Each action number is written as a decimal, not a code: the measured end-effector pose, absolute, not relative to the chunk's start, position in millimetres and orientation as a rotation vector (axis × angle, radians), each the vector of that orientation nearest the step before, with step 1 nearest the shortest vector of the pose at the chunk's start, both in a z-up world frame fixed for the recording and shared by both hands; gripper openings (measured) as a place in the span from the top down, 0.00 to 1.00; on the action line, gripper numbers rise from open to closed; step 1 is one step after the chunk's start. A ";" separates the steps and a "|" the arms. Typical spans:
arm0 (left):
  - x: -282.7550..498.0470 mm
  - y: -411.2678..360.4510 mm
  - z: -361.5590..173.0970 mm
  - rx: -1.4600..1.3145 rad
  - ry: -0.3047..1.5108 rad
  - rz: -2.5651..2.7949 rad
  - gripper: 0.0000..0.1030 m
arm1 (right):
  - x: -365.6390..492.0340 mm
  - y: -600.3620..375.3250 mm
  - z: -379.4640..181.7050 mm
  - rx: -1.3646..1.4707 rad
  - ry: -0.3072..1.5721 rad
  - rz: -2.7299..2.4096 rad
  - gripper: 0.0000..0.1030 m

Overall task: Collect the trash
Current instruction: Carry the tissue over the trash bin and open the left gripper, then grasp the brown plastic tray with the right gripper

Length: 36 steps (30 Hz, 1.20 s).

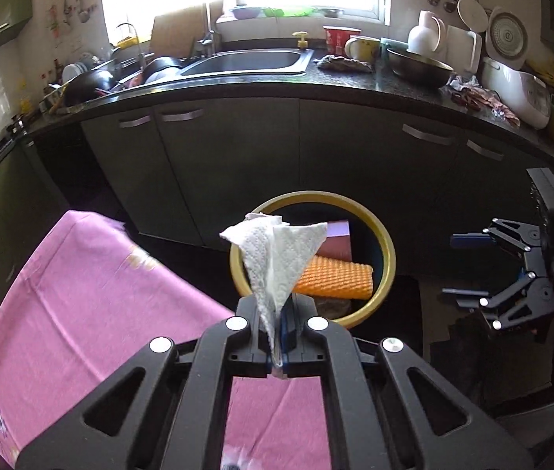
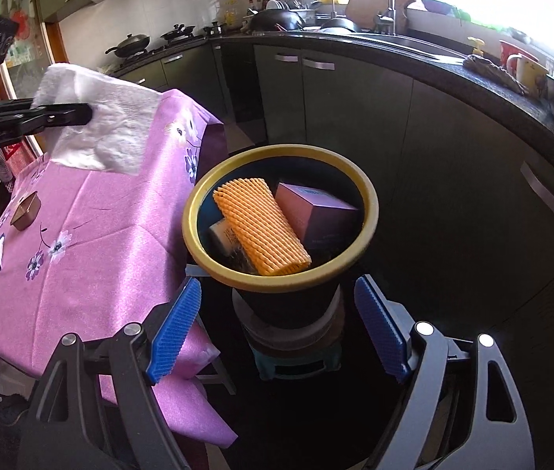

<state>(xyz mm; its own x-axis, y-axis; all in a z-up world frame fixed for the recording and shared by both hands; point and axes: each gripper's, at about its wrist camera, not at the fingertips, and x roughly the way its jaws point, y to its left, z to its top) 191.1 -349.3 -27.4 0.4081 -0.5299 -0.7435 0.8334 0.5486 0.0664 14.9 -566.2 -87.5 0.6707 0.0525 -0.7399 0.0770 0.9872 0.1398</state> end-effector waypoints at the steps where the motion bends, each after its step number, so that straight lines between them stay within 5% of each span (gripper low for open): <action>1: 194.5 -364.9 -34.0 0.496 0.723 -0.904 0.98 | 13.9 -569.4 -89.8 0.172 0.839 -0.016 0.22; 13: 205.8 -468.6 -105.7 0.728 0.673 -0.872 0.92 | 9.0 -582.0 -105.2 0.232 0.857 -0.008 0.22; 15: 204.0 -466.6 -107.4 0.711 0.696 -0.883 0.65 | 9.2 -581.2 -106.3 0.237 0.856 -0.003 0.22; 17: 203.4 -457.7 -100.5 0.664 0.704 -0.892 0.53 | 9.3 -579.7 -106.1 0.239 0.856 0.000 0.22; 23: 202.7 -410.0 -63.0 0.510 0.705 -0.891 0.51 | 6.7 -578.4 -105.5 0.244 0.861 -0.004 0.22; 36: 152.6 -246.6 11.7 0.165 0.602 -0.820 0.28 | 22.3 -535.0 -84.6 0.174 0.849 0.114 0.21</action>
<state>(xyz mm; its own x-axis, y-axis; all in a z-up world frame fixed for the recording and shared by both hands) 152.6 -246.6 11.7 0.5268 -0.6371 -0.5627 0.7281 0.6798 -0.0881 22.3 -535.0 -84.6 0.6555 0.1696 -0.7359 -0.0313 0.9797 0.1979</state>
